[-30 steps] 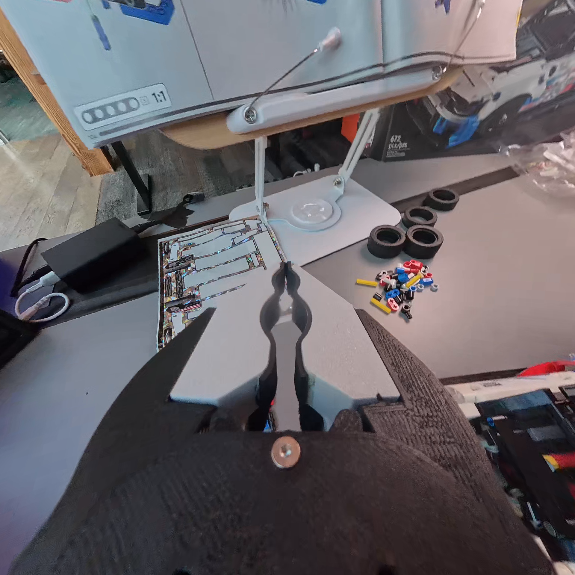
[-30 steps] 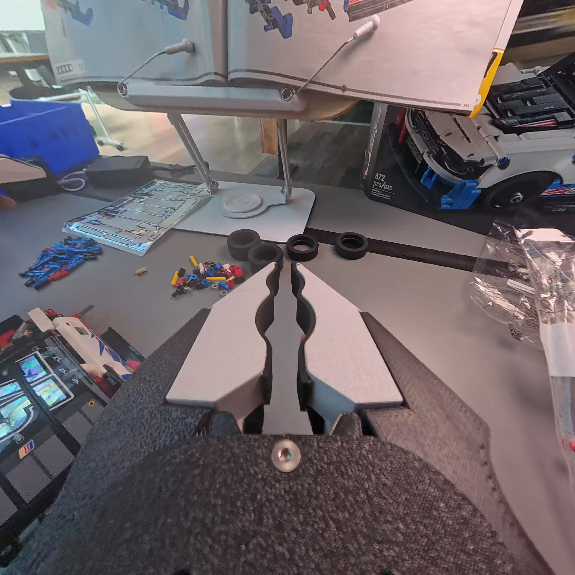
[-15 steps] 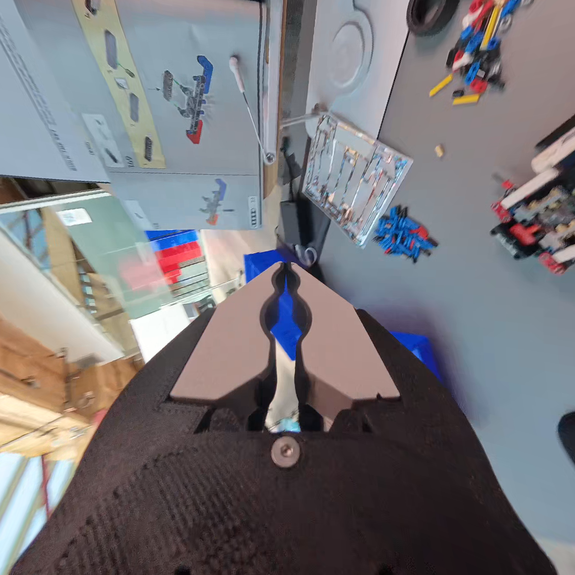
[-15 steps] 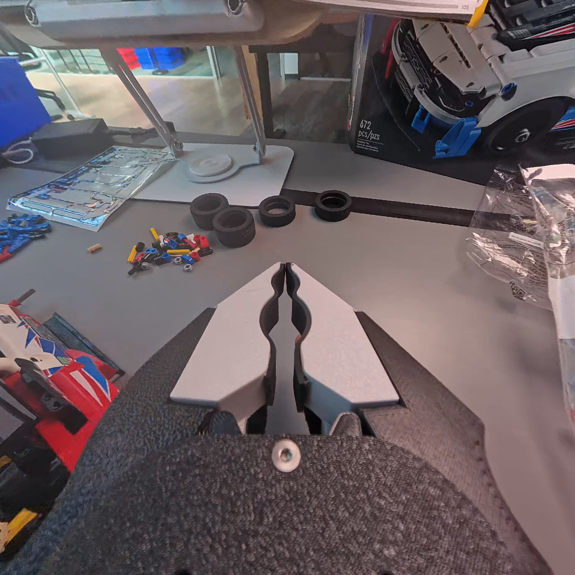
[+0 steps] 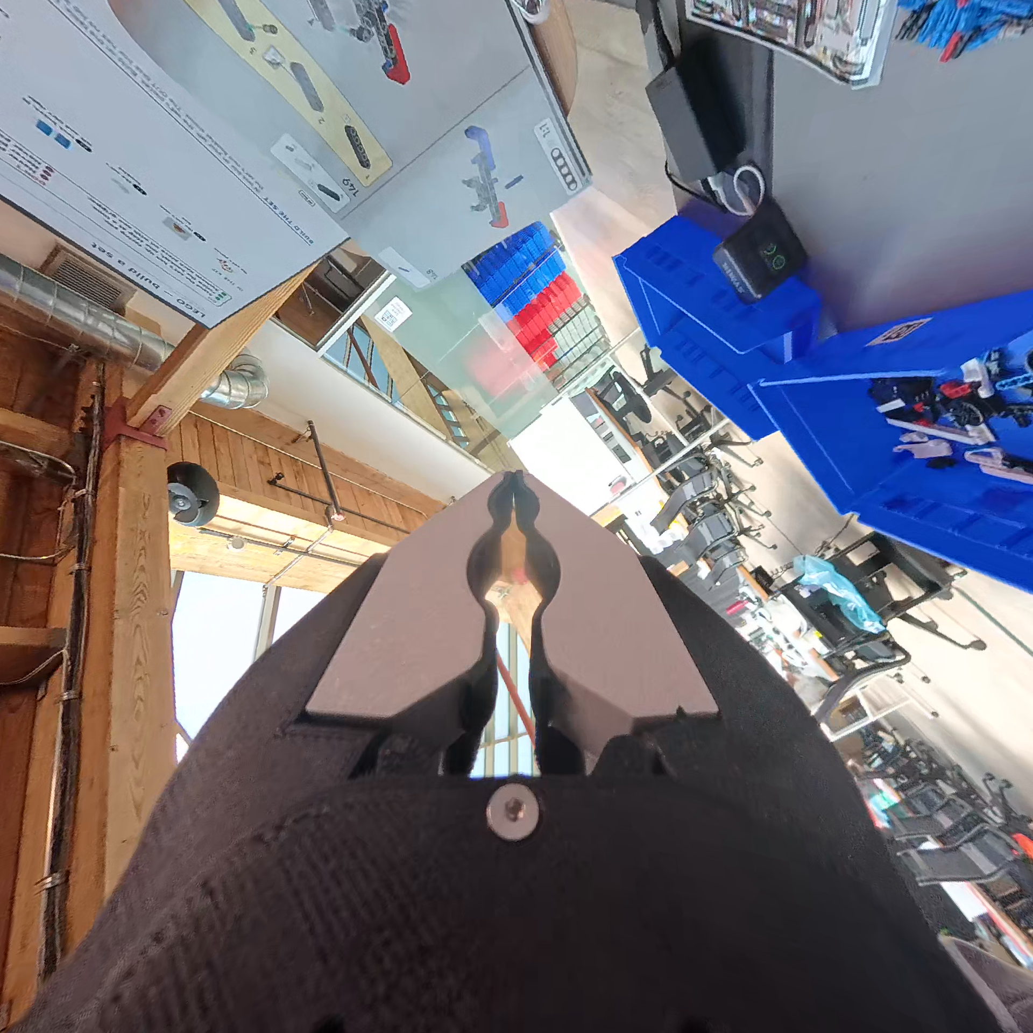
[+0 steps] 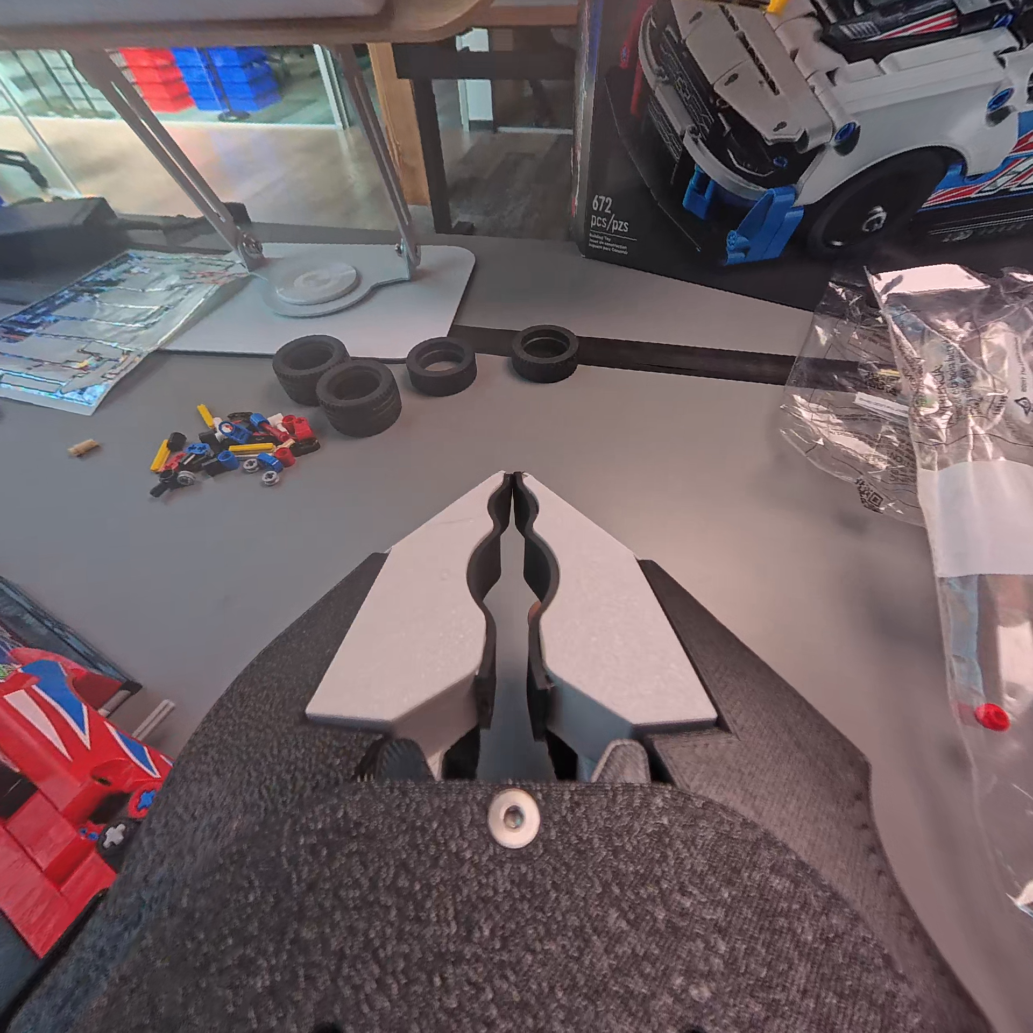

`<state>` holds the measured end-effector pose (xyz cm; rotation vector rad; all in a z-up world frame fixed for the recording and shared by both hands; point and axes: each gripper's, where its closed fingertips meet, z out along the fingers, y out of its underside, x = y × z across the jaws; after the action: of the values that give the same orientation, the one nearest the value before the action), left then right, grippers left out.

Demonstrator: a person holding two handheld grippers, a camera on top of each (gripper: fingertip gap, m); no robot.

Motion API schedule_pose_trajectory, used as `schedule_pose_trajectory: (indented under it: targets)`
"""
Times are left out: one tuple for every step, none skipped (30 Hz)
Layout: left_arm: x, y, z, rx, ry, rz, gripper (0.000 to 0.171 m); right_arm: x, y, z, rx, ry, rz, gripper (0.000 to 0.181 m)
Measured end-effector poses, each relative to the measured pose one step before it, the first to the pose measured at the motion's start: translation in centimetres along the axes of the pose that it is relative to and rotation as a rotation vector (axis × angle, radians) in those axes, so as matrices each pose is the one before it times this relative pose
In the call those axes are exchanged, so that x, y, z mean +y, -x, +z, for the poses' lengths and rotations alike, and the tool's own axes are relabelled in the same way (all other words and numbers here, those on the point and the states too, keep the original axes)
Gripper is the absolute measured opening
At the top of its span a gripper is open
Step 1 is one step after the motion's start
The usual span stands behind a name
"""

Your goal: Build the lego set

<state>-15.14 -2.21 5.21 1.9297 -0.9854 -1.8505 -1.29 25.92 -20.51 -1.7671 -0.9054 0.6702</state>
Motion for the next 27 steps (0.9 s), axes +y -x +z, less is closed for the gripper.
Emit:
schedule_pose_trajectory:
  targets:
    - [0.382, -0.329, 0.174, -0.0019, 0.01886, 0.0213, 0.000, -0.020, 0.080, -0.015, -0.0047, -0.0014, -0.0026, 0.000]
    - [0.489, -0.406, 0.076, -0.0013, 0.02711, 0.0213, 0.000, -0.017, 0.120, -0.033, -0.0053, -0.0018, -0.0031, 0.000]
    - [0.068, -0.550, -0.210, 0.0008, 0.00139, 0.0268, 0.000, -0.038, 0.115, -0.036, -0.0056, -0.0019, -0.0013, 0.000]
    - [-0.416, -0.758, -0.469, 0.0167, -0.02062, 0.0178, 0.000, -0.096, 0.105, -0.037, -0.0060, -0.0030, 0.0026, 0.000]
    - [-0.803, -0.674, -0.544, 0.0207, -0.03855, 0.0065, 0.000, -0.102, 0.147, -0.023, -0.0078, -0.0031, 0.0054, 0.000]
    - [-1.038, -0.431, -0.375, 0.0163, -0.05398, -0.0104, 0.000, -0.086, 0.190, -0.011, -0.0092, -0.0024, 0.0041, 0.000]
    - [-1.640, -0.580, 0.059, 0.0395, -0.08996, -0.0311, 0.000, -0.043, 0.197, 0.004, -0.0075, -0.0012, 0.0007, 0.000]
    - [-2.088, -0.448, 0.656, 0.0497, -0.11589, -0.0767, 0.000, -0.047, 0.256, -0.026, -0.0083, -0.0028, -0.0002, 0.000]
    - [-1.975, -0.077, 1.245, 0.0377, -0.11602, -0.1172, 0.000, -0.062, 0.369, -0.065, -0.0114, -0.0028, 0.0022, 0.000]
    - [-1.690, 0.006, 1.664, 0.0290, -0.11832, -0.1254, 0.000, -0.097, 0.483, -0.100, -0.0162, -0.0035, 0.0011, 0.000]
    - [-1.674, 0.051, 1.732, 0.0138, -0.14529, -0.1290, 0.000, -0.171, 0.435, -0.126, -0.0107, -0.0058, -0.0062, 0.000]
    - [-1.722, 0.058, 1.454, 0.0065, -0.18424, -0.1638, 0.000, -0.314, 0.306, -0.160, -0.0032, -0.0125, -0.0101, 0.000]
    - [-1.317, -0.133, 1.062, 0.0244, -0.19502, -0.2124, 0.000, -0.433, 0.347, -0.174, -0.0069, -0.0179, -0.0073, 0.000]
    - [-0.610, -0.318, 0.669, 0.0493, -0.17571, -0.2322, 0.000, -0.376, 0.365, -0.141, -0.0089, -0.0128, -0.0134, 0.001]
    - [-0.006, -0.209, 0.281, 0.0565, -0.14748, -0.2103, 0.000, -0.313, 0.158, -0.137, 0.0032, -0.0087, -0.0187, 0.002]
    - [0.348, 0.386, -0.075, 0.0259, -0.12035, -0.1705, 0.000, -0.346, 0.144, -0.170, 0.0018, -0.0165, -0.0179, 0.004]
    - [0.539, 0.860, -0.335, -0.0111, -0.09157, -0.1231, 0.004, -0.244, 0.235, -0.154, -0.0042, -0.0156, -0.0178, 0.005]
    - [0.663, 0.917, -0.439, -0.0249, -0.05766, -0.0796, 0.004, -0.077, 0.233, -0.074, -0.0055, -0.0074, -0.0166, 0.007]
    - [0.659, 0.797, -0.371, -0.0307, -0.03377, -0.0352, 0.005, -0.021, 0.314, -0.014, -0.0108, -0.0055, -0.0140, 0.010]
    - [0.704, 0.656, -0.262, -0.0303, -0.01260, 0.0009, 0.007, -0.054, 0.313, 0.017, -0.0134, -0.0059, -0.0104, 0.013]
    - [0.657, 0.706, -0.224, -0.0377, -0.01103, 0.0087, 0.010, -0.113, 0.297, 0.066, -0.0141, -0.0074, -0.0075, 0.016]
    - [0.589, 0.851, -0.107, -0.0439, -0.01993, -0.0077, 0.010, -0.169, 0.211, 0.066, -0.0109, -0.0070, -0.0090, 0.019]
    - [0.783, 0.657, 0.149, -0.0254, -0.00072, -0.0189, 0.010, -0.177, 0.078, 0.074, -0.0045, -0.0085, -0.0069, 0.023]
    - [0.969, 0.560, 0.278, -0.0115, 0.02752, -0.0084, 0.015, -0.183, 0.144, 0.062, -0.0101, -0.0110, -0.0020, 0.026]
    - [0.742, 0.793, 0.220, -0.0223, 0.01666, 0.0020, 0.022, -0.083, 0.177, 0.063, -0.0126, -0.0065, 0.0021, 0.030]
    - [0.481, 0.665, 0.101, -0.0134, -0.00135, 0.0033, 0.027, 0.043, 0.167, 0.039, -0.0104, 0.0000, 0.0025, 0.035]
    - [0.461, 0.558, 0.067, -0.0091, 0.00265, 0.0001, 0.033, 0.055, 0.133, 0.005, -0.0080, -0.0003, -0.0002, 0.039]
